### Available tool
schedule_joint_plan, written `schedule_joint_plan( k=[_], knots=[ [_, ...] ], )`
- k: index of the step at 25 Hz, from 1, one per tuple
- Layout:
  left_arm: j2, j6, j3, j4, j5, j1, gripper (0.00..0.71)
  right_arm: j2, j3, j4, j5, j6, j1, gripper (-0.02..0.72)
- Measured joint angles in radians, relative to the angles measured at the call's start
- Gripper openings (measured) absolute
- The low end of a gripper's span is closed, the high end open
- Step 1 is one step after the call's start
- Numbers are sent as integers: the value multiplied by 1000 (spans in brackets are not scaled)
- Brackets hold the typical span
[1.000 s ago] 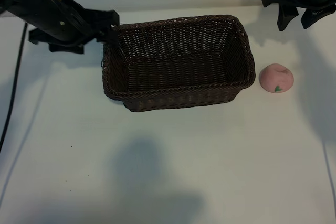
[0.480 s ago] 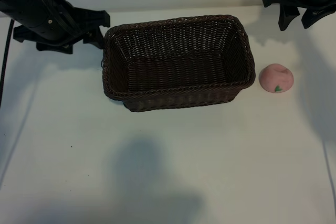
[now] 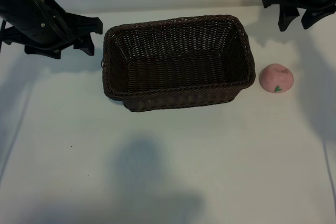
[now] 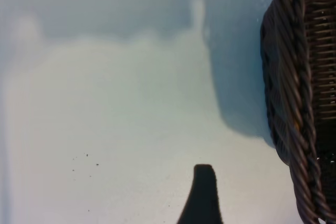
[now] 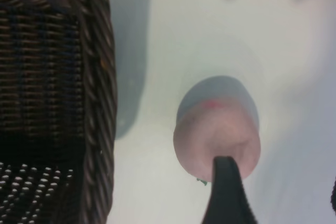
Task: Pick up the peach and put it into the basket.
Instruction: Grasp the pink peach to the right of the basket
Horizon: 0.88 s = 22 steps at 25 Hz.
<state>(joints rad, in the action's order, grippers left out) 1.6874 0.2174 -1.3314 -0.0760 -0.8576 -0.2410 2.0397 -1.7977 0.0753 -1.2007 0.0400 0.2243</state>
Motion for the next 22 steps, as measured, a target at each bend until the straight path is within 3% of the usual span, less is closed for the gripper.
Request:
schedule_joint_plan(
  k=[13, 19, 22],
  knots=[
    [-36, 10, -7, 23, 15, 0, 582, 13, 284, 3, 232, -4, 0, 468],
    [-36, 10, -7, 23, 21, 0, 581, 24, 369, 43, 354, -4, 0, 466],
    [-36, 11, -7, 23, 23, 0, 581, 47, 388, 45, 371, -4, 0, 405]
  ],
)
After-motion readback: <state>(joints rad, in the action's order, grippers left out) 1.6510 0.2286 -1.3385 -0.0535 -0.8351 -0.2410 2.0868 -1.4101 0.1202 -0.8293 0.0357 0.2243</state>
